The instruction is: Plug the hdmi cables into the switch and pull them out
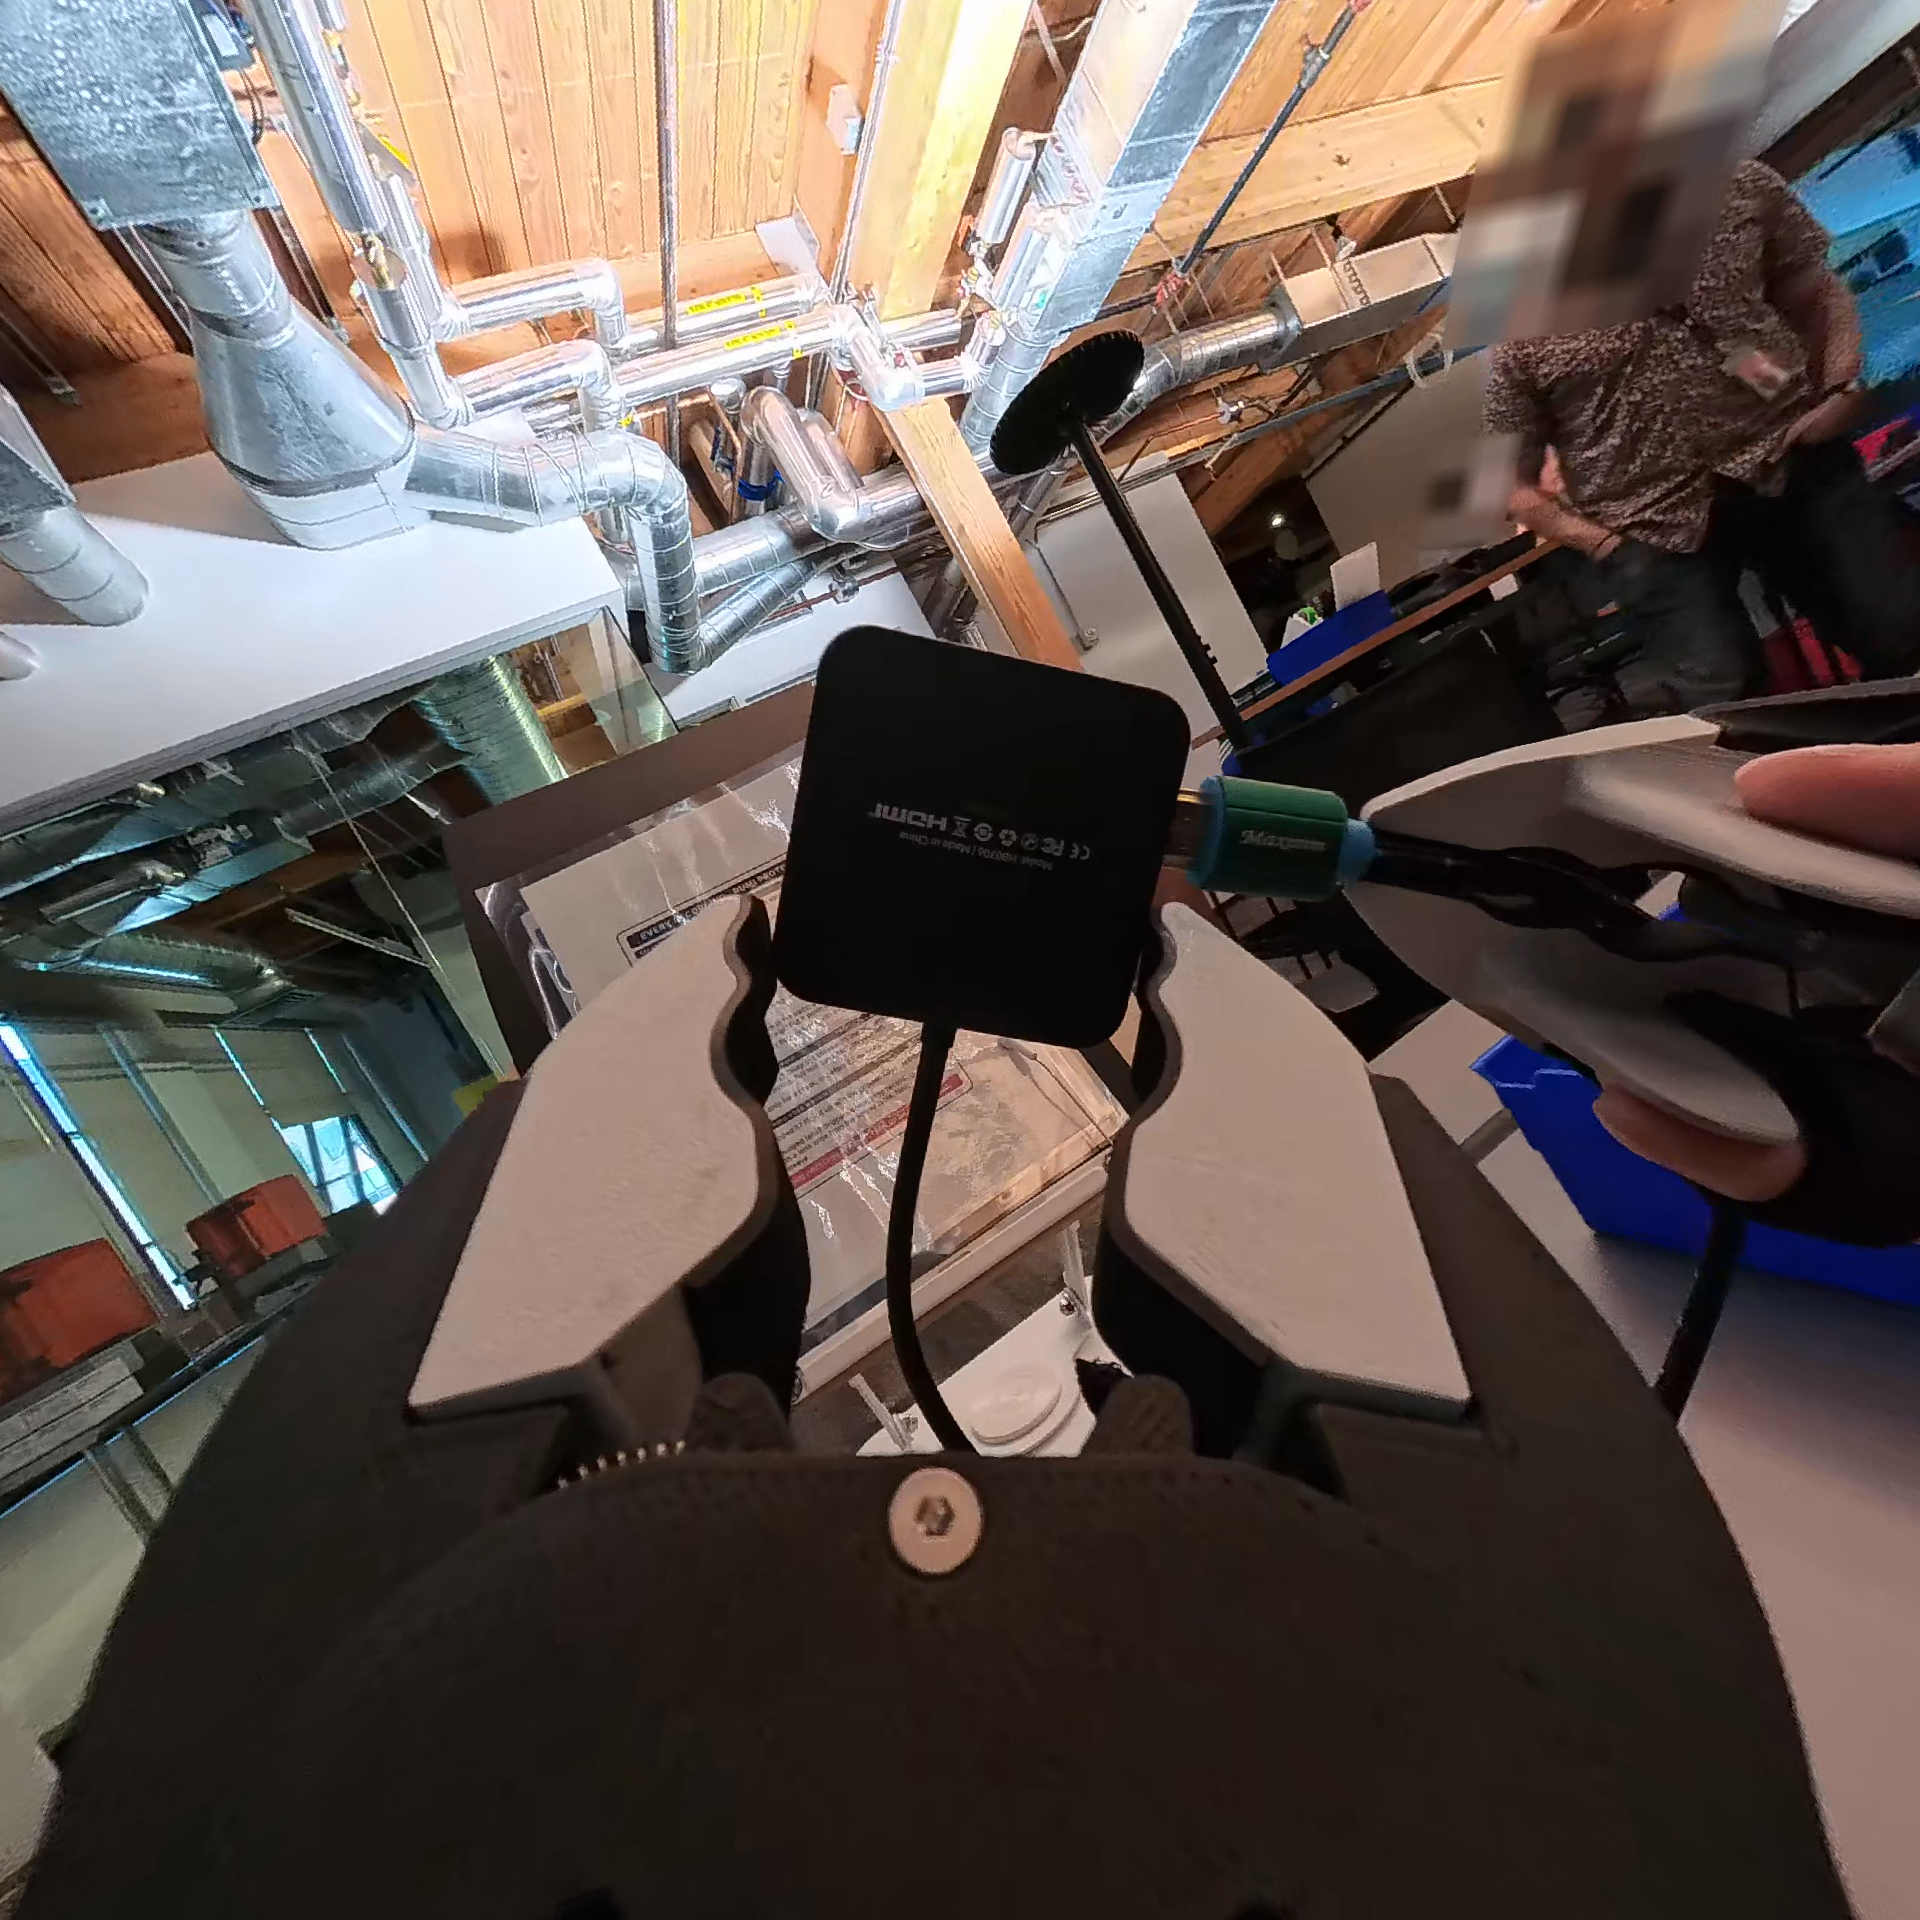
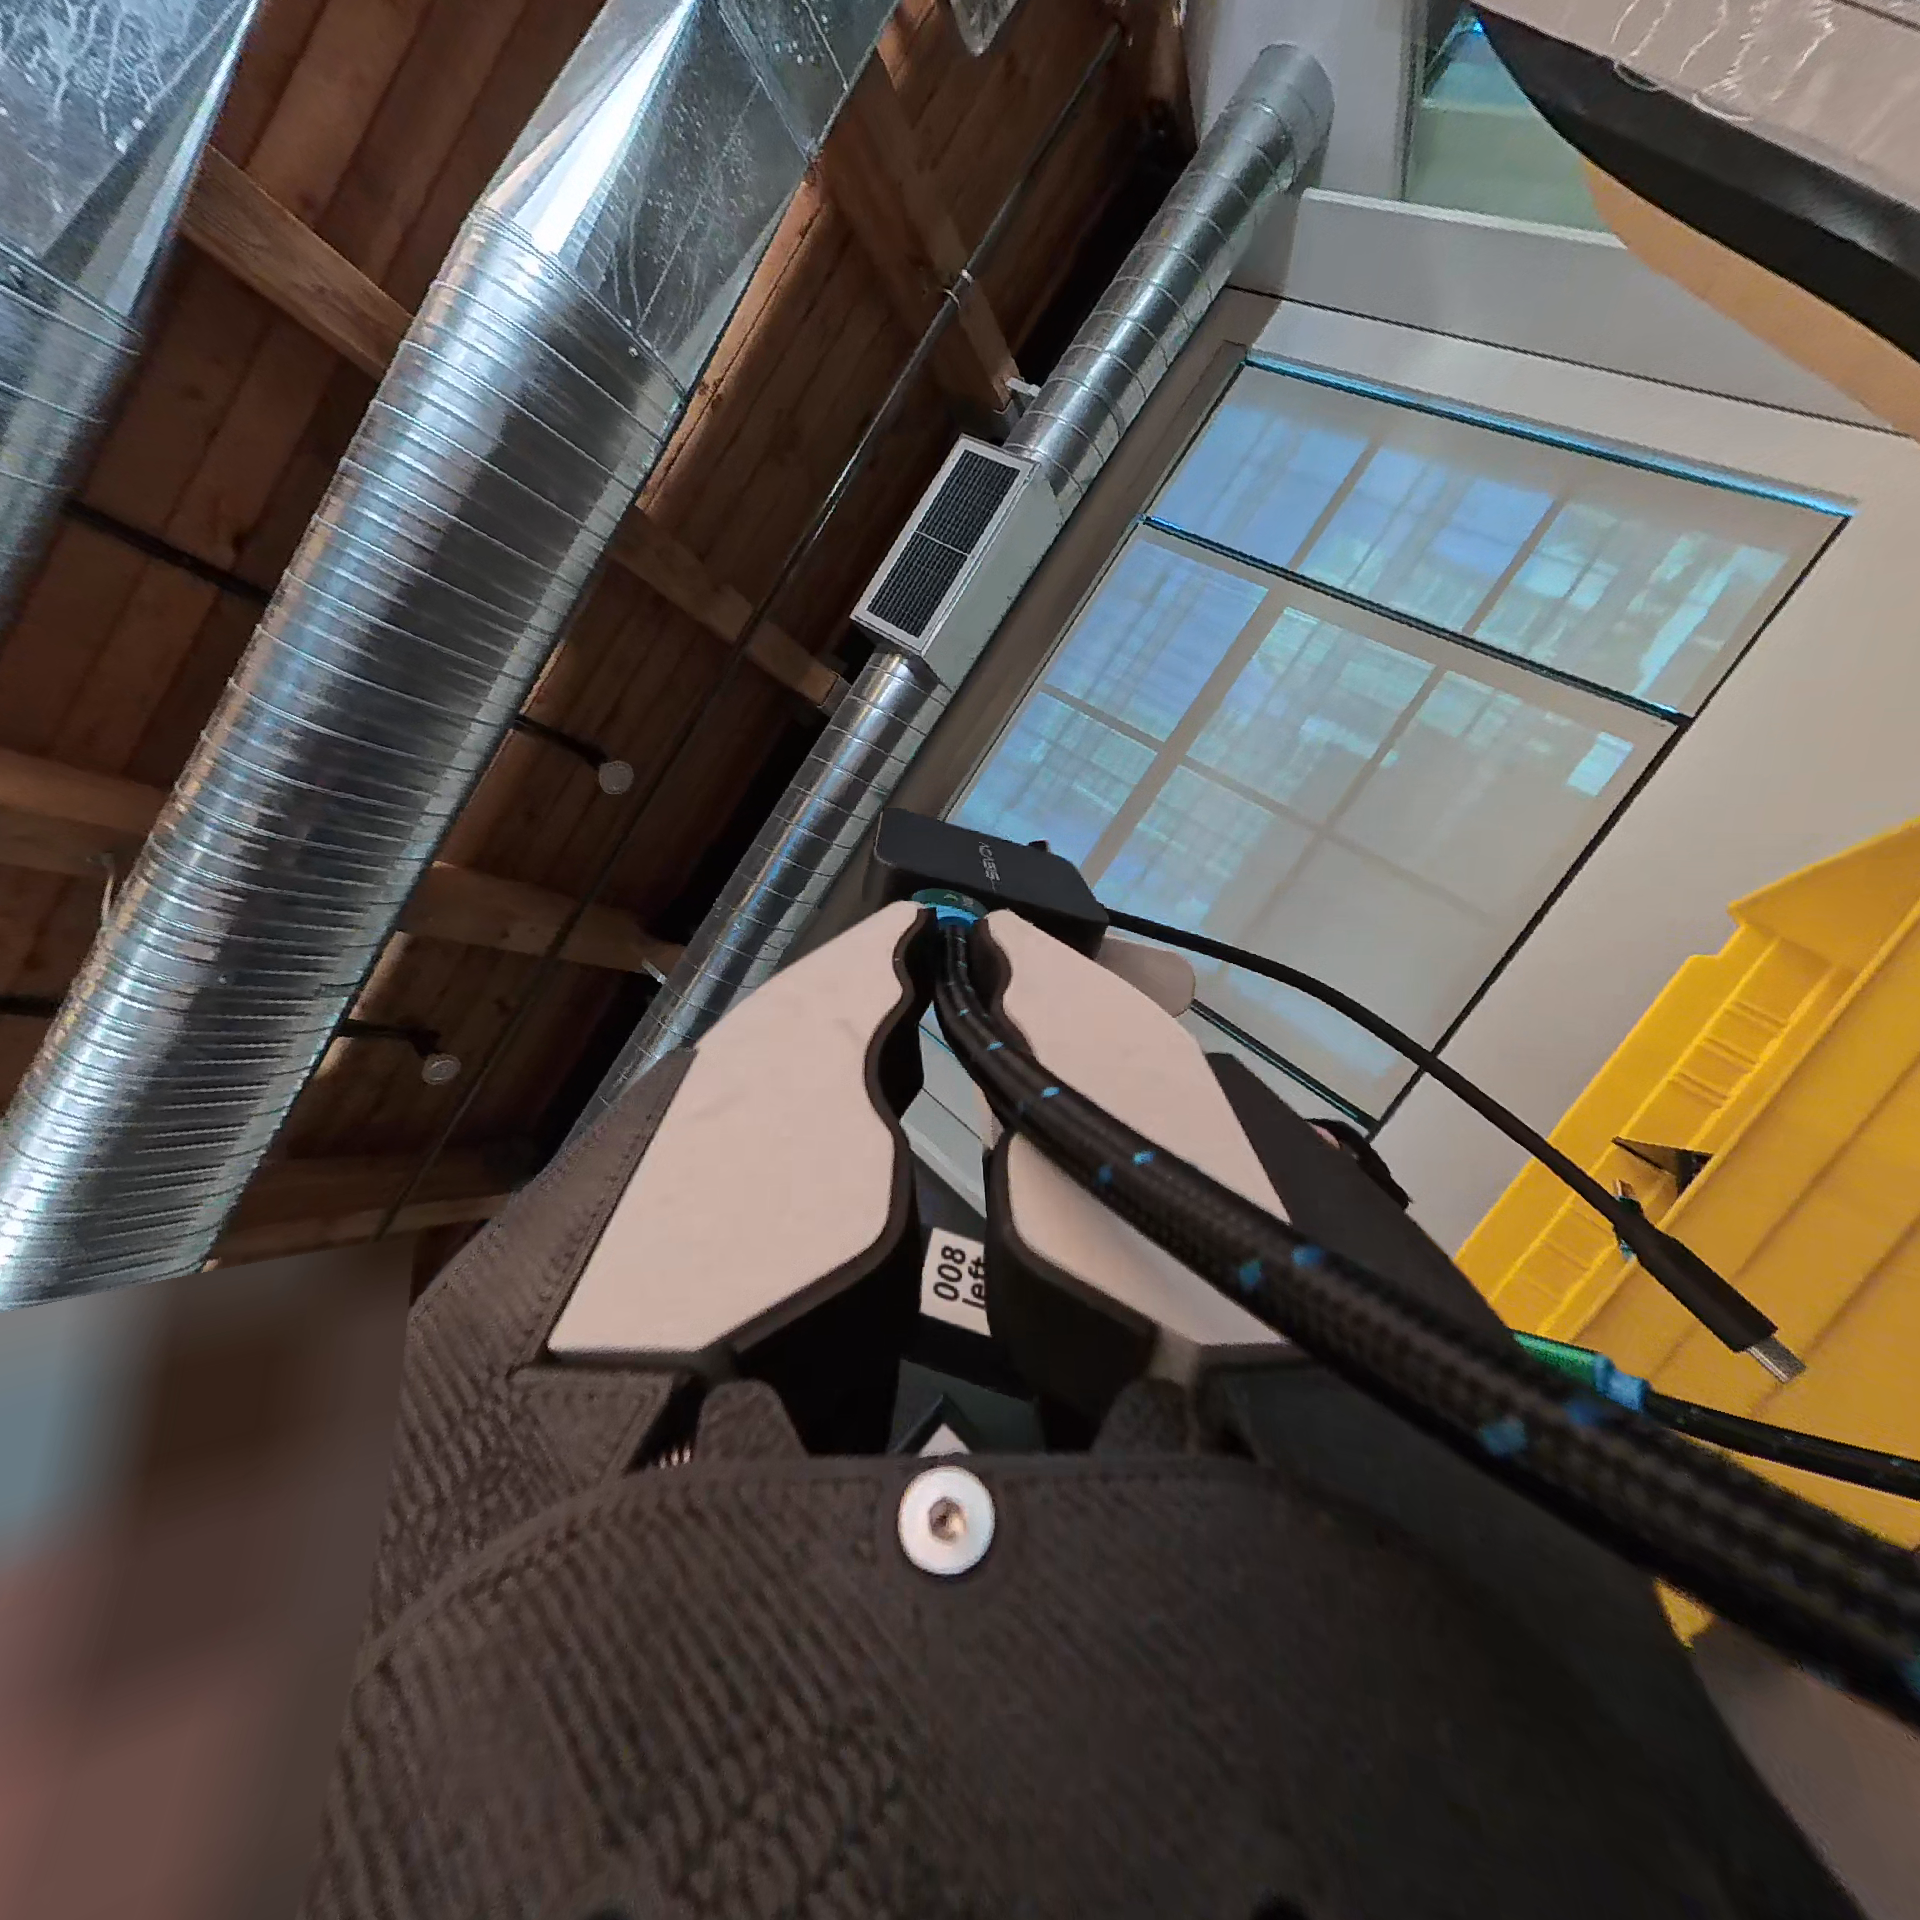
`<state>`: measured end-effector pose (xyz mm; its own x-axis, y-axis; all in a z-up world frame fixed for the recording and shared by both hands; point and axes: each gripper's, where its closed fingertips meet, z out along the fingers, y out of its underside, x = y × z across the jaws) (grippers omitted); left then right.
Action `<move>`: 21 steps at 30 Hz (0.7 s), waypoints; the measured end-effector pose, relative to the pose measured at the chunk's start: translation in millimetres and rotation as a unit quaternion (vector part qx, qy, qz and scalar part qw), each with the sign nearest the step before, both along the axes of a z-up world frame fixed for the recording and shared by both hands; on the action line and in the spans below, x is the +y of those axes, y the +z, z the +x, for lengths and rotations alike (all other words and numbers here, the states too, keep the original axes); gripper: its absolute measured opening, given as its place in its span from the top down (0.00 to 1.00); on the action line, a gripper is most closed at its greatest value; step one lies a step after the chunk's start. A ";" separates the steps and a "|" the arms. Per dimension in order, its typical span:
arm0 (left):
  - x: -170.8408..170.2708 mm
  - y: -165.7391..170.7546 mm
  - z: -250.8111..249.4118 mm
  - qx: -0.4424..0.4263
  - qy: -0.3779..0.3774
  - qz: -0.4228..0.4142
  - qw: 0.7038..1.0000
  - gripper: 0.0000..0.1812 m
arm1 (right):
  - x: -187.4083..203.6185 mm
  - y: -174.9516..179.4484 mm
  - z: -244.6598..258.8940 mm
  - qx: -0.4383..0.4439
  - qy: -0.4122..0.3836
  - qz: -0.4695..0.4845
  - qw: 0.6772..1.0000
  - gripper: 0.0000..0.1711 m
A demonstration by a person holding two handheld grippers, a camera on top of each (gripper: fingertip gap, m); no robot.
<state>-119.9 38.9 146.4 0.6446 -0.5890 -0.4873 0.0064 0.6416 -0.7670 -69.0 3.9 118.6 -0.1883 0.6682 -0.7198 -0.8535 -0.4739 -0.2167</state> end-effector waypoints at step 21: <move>2.7 -9.4 6.6 0.049 0.077 0.065 0.994 0.64 | 6.5 -16.5 6.5 0.073 -0.002 -0.049 0.996 0.96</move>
<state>-113.4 41.6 137.0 0.6679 -0.4147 -0.6179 -0.1697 0.7236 -0.6691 -62.5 10.4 102.1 -0.2924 0.5970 -0.7470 -0.8747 -0.4826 -0.0433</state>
